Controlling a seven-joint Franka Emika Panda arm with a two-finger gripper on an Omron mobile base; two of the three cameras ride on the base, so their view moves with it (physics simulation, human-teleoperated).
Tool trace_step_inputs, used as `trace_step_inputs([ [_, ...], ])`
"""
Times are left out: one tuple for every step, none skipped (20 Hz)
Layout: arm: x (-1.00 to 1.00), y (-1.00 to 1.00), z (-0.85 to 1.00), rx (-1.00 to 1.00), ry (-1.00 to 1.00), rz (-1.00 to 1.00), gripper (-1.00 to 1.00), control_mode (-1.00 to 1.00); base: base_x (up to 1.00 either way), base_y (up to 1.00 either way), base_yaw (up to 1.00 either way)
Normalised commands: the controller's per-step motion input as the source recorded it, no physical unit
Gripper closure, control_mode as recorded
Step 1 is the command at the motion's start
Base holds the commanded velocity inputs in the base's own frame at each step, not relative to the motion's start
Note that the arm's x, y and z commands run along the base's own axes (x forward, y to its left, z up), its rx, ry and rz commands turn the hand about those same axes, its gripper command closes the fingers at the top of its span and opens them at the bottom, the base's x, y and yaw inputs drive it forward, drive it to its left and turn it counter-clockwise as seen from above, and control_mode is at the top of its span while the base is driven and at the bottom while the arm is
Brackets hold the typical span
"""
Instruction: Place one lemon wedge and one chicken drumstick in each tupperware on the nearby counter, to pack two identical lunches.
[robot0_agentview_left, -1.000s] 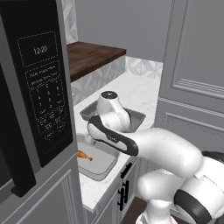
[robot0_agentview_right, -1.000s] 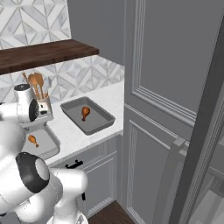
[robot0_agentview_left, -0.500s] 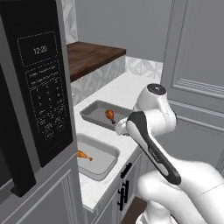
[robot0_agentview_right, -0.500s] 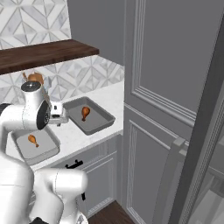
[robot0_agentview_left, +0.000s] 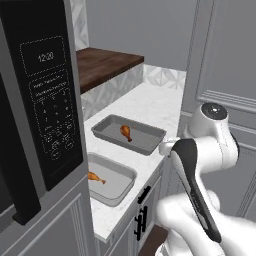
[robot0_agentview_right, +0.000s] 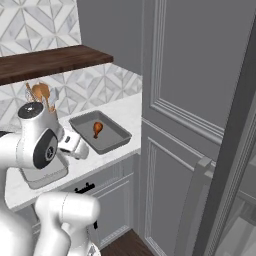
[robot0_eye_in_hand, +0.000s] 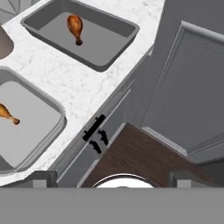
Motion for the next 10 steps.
trace_step_inputs([
  [-0.37, -0.24, 0.0, 0.0, -0.02, -0.21, -1.0, -1.0, 0.0, 0.0, 0.0],
  [-0.39, -0.23, 0.0, 0.0, -0.02, -0.13, -1.0, -1.0, 0.0, 0.0, 0.0],
  [-0.44, -0.23, 0.15, 0.0, -0.05, -0.06, -1.0, -1.0, 0.0, 0.0, 0.0],
  [-0.43, -0.14, 0.28, 0.0, -0.07, 0.0, -1.0, -1.0, 0.0, 0.0, 0.0],
  [-0.38, -0.11, 0.34, 0.0, -0.07, 0.0, -1.0, -1.0, 0.0, 0.0, 0.0],
  [-0.32, -0.08, 0.33, 0.0, -0.07, 0.0, -1.0, -1.0, 0.0, 0.0, 0.0],
  [-0.33, -0.02, 0.24, 0.0, -0.07, 0.0, -1.0, -1.0, 0.0, 0.0, 0.0],
  [-0.45, 0.0, 0.1, 0.0, -0.05, 0.0, -1.0, -1.0, 0.0, 0.0, 0.0],
  [0.0, 0.0, 0.0, 0.0, 0.0, 0.0, -1.0, 1.0, -0.69, 0.0, 0.0],
  [0.0, 0.0, 0.0, 0.0, 0.0, 0.0, -1.0, 1.0, -0.95, 0.0, 0.0],
])
